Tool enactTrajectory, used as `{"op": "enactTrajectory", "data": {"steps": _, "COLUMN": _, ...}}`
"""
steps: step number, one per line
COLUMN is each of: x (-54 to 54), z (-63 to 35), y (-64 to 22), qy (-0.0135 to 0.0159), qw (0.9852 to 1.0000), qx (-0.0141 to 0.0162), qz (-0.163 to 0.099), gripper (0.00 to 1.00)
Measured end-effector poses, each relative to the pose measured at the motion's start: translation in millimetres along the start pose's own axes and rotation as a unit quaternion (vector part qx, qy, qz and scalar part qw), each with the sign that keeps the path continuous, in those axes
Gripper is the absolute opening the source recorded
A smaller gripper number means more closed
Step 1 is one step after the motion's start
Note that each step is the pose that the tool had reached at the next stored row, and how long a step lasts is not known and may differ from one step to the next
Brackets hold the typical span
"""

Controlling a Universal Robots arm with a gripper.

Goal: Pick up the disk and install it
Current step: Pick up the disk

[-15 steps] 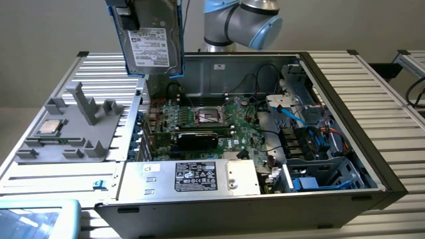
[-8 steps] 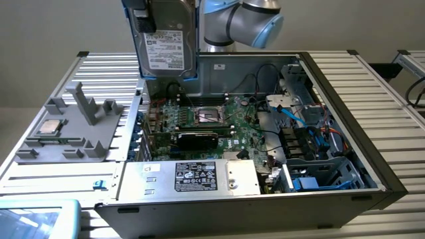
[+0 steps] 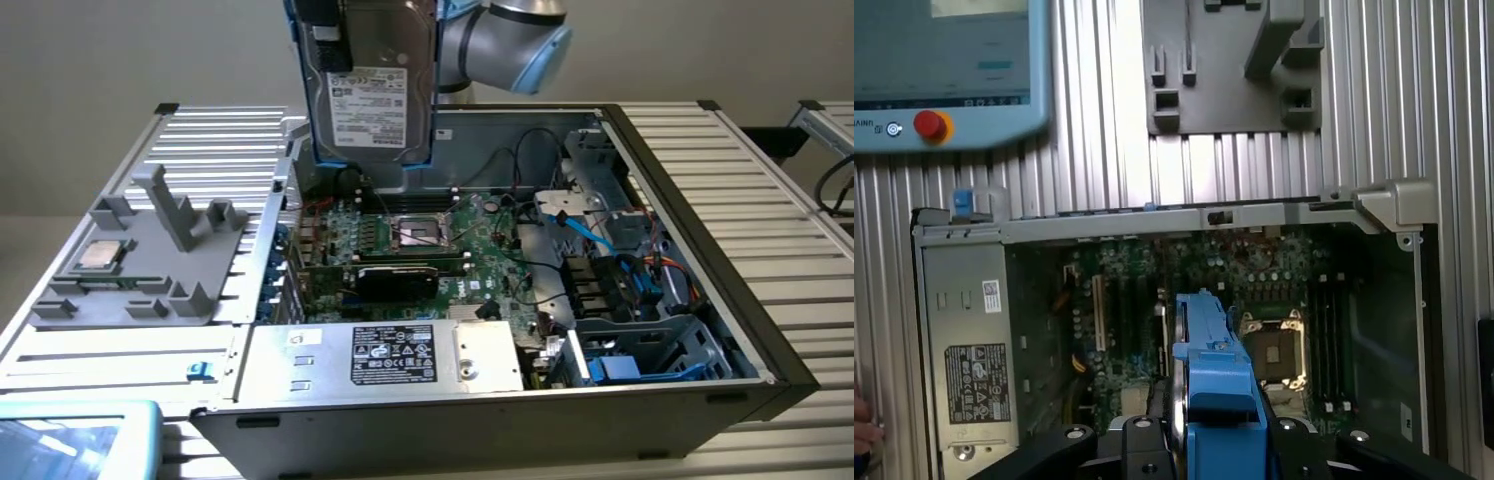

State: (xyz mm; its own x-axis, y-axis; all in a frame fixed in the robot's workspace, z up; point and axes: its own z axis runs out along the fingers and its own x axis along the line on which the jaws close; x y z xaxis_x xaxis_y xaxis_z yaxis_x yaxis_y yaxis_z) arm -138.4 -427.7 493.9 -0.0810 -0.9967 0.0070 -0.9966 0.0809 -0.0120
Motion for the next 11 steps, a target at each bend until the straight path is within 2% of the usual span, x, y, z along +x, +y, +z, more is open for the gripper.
{"op": "enactTrajectory", "data": {"steps": 7, "x": 9.4, "z": -1.2, "y": -30.1, "qy": 0.0001, "qw": 1.0, "qx": -0.0008, "qz": 0.0, "gripper": 0.37}}
{"op": "enactTrajectory", "data": {"steps": 11, "x": 10.4, "z": -1.7, "y": -48.0, "qy": -0.0007, "qw": 1.0, "qx": -0.0008, "qz": 0.0, "gripper": 0.37}}
